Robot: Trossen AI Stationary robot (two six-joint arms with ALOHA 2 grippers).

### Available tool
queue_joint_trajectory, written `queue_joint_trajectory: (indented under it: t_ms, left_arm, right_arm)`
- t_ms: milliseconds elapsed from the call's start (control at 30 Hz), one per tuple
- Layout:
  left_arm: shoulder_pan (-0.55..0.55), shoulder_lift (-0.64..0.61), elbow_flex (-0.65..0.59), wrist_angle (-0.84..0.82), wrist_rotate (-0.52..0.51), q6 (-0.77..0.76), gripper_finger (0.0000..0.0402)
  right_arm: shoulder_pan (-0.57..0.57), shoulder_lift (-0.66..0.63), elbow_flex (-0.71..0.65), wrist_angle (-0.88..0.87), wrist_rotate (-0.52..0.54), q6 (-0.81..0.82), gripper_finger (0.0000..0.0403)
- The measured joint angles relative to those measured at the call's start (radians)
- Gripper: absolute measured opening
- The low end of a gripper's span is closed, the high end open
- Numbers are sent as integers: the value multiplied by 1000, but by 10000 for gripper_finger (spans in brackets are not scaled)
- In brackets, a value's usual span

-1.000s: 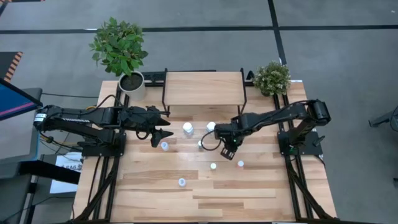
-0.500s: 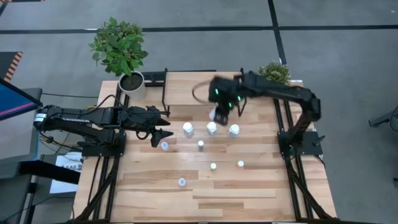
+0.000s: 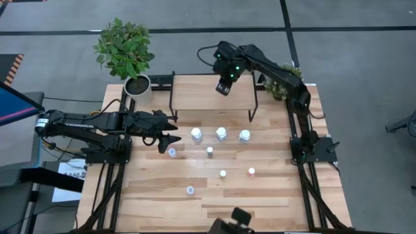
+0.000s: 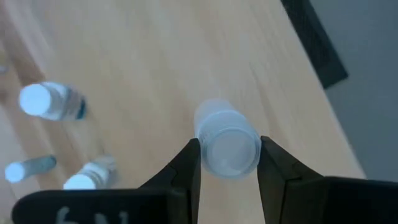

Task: Pick and place medicine bottles onto shelf by color
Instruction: Put the top right white pill bottle on the shelf

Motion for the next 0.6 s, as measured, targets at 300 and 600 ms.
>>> queue_joint_trajectory:
  t_ms: [300,600]
  left_arm:
    - [0,0,0,0,0,33,259]
    - [0,0,0,0,0,33,259]
  right_arm:
    - [-19,2,0,10,-3,-27,115]
    - [-12,2,0,35,-3,-81,136]
